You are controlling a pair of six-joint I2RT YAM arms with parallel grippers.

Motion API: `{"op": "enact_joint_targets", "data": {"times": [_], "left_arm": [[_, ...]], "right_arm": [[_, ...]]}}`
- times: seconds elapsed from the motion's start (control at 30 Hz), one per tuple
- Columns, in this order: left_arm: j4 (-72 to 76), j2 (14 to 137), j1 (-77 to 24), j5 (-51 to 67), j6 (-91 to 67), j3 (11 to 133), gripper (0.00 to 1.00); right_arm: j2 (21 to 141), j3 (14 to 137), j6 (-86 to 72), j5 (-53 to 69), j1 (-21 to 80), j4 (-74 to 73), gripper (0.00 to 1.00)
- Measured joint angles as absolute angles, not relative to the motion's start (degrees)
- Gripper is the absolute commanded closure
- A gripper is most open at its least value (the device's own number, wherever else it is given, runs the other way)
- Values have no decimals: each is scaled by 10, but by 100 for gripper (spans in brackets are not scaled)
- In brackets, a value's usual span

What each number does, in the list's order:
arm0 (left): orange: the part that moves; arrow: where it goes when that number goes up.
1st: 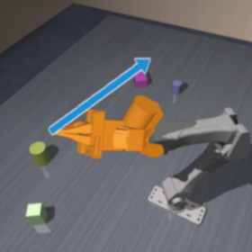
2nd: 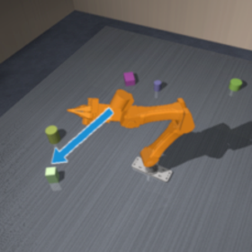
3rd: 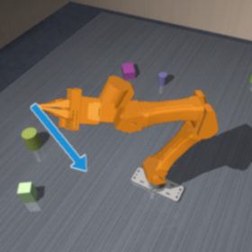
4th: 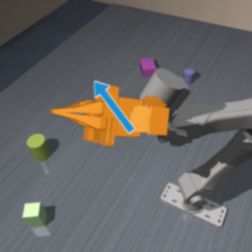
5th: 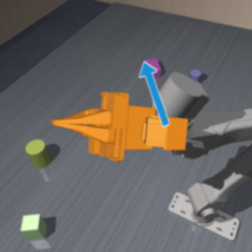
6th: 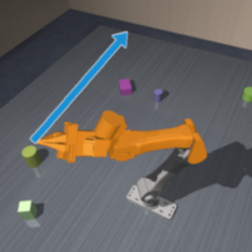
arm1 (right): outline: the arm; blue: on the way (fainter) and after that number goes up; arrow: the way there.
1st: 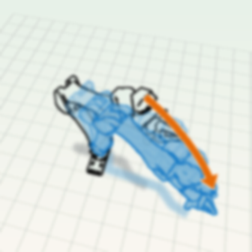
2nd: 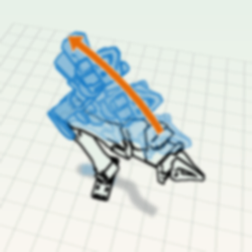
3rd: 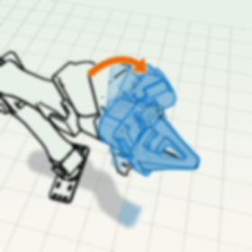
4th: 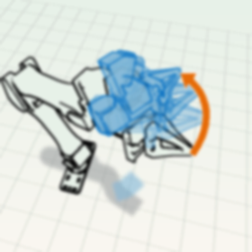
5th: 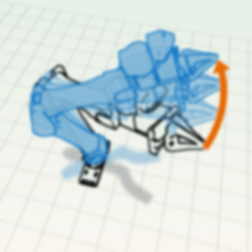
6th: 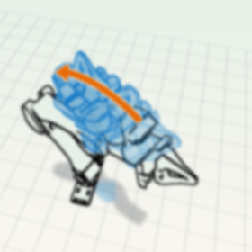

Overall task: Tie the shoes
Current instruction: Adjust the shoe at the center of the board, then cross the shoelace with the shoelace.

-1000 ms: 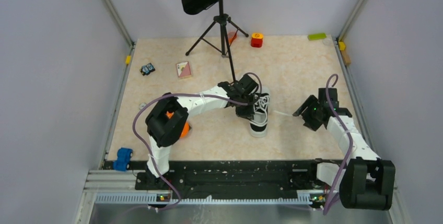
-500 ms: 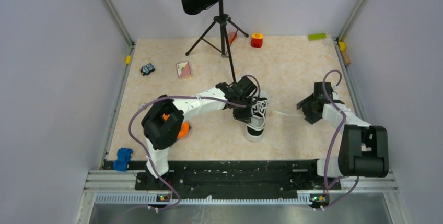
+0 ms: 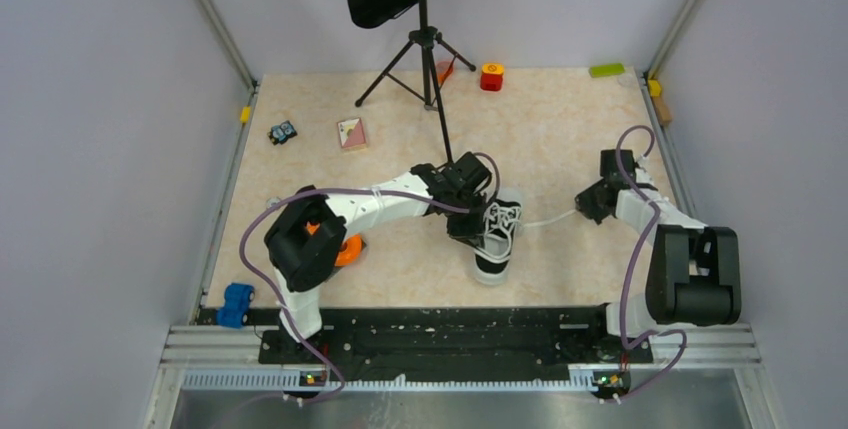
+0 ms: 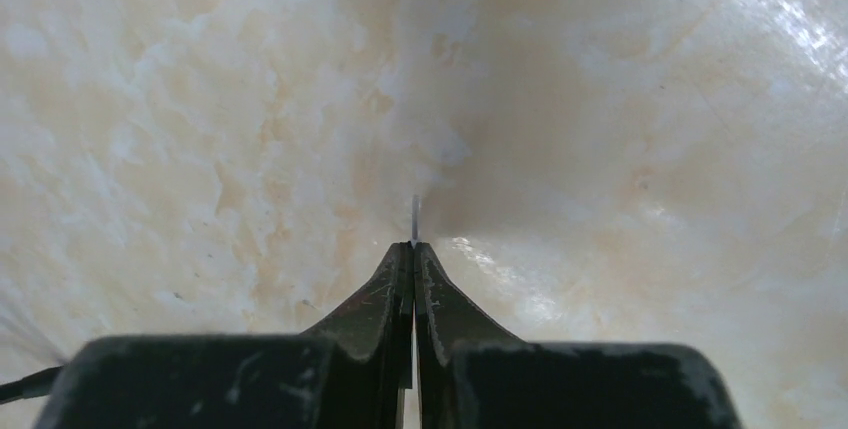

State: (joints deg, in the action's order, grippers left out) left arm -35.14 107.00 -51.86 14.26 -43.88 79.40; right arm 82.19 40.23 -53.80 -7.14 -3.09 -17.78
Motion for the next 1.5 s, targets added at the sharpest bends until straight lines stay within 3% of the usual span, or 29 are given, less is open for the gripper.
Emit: {"op": "enact_joint_targets", "data": {"times": [0.07, 0.17, 0.23, 0.27, 0.47, 0.63, 0.9, 1.1, 1.4, 1.47, 1.5], "left_arm": [[-352, 1070, -519, 149, -440, 794, 72], [-355, 1070, -519, 154, -435, 798, 43], [-362, 1070, -519, 155, -429, 808, 32], [-367, 1070, -519, 154, -427, 814, 30], [-402, 1052, -514, 124, -412, 849, 35], [-417, 1015, -471, 74, -408, 848, 52], [-410, 1074, -390, -48, -433, 851, 40], [-397, 1172, -398, -88, -442, 879, 41], [-383, 1204, -398, -115, -457, 918, 45], [-381, 1217, -398, -120, -458, 929, 51], [-383, 1225, -398, -124, -458, 936, 61]], "right_arm": [[822, 413, -529, -65, -31, -177, 97], [822, 425, -515, -59, -31, -175, 80], [819, 426, -502, -56, -31, -174, 65], [817, 426, -497, -54, -31, -175, 59], [799, 429, -460, -42, -31, -185, 47], [766, 429, -432, -36, -31, -206, 46], [690, 396, -408, -18, -31, -218, 46], [659, 382, -380, -8, -31, -252, 45], [631, 373, -377, -5, -31, -271, 45], [621, 362, -381, -3, -31, -270, 43], [618, 356, -384, -3, -31, -271, 42]]}}
